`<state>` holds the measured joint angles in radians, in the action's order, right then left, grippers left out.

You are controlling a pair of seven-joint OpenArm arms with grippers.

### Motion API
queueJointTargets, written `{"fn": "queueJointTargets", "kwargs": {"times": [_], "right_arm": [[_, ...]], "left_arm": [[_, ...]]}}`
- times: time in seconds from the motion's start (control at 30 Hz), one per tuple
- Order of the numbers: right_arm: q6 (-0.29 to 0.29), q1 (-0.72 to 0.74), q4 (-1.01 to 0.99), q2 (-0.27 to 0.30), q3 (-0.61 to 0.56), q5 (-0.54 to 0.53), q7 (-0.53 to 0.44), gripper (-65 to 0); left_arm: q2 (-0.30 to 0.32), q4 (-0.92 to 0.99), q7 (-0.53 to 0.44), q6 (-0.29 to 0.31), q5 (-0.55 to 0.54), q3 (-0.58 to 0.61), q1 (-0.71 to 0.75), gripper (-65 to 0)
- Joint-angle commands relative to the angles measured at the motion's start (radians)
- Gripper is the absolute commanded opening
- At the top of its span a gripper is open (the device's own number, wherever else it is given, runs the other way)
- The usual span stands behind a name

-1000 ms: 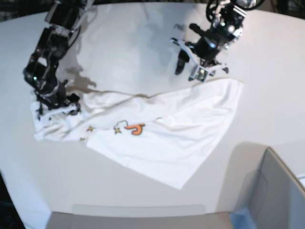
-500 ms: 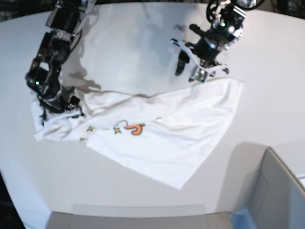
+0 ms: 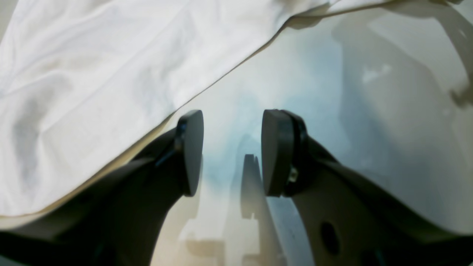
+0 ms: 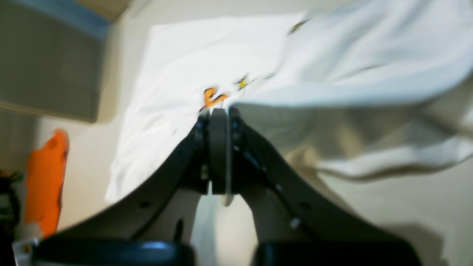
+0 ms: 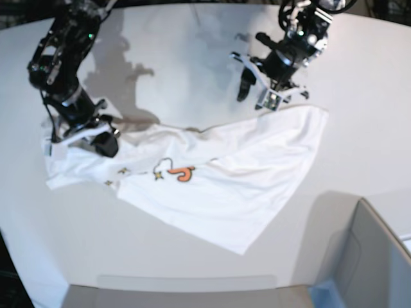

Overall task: Layout the t-shirt on the table in an organized manner, then fold the t-shirt properly
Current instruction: 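Grasp the shirt's two shoulder corners, one with each gripper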

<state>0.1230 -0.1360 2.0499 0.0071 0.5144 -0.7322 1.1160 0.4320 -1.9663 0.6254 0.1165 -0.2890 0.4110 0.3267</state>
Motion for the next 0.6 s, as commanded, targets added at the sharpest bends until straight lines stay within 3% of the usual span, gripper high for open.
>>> {"fn": "queueJointTargets", "kwargs": {"times": [0.0,0.07,0.17,0.3,0.43,0.57], "right_arm": [[0.000,-0.015,0.013,0.041,0.033,-0.031,-0.018,-65.0],[0.000,-0.067,0.012,0.060,0.062,-0.100,-0.018,-65.0],[0.000,-0.138,0.013,0.080,0.126,-0.200,-0.018,-65.0],[-0.001,-0.239,0.013,0.118,0.178,-0.321,-0.018,-65.0],[-0.003,-0.278,0.012,0.126,0.221,-0.335,-0.018,-65.0],[-0.003,-0.279,0.012,0.126,0.224,-0.335,-0.018,-65.0]], "left_arm": [[0.005,-0.028,-0.034,-0.007,0.000,-0.010,-0.007,-39.4],[0.001,-0.041,-0.034,-0.064,-0.002,-0.048,-0.007,-39.5],[-0.055,-0.060,-0.042,-0.176,-0.002,-0.154,0.001,-41.3],[-0.135,-0.061,-0.029,-0.182,-0.008,-0.330,0.002,-41.3],[-0.212,-0.055,0.007,-0.182,-0.031,-0.482,-0.004,-40.2],[-0.238,-0.054,0.190,-0.180,-0.278,-0.636,-0.047,-35.9]]}}
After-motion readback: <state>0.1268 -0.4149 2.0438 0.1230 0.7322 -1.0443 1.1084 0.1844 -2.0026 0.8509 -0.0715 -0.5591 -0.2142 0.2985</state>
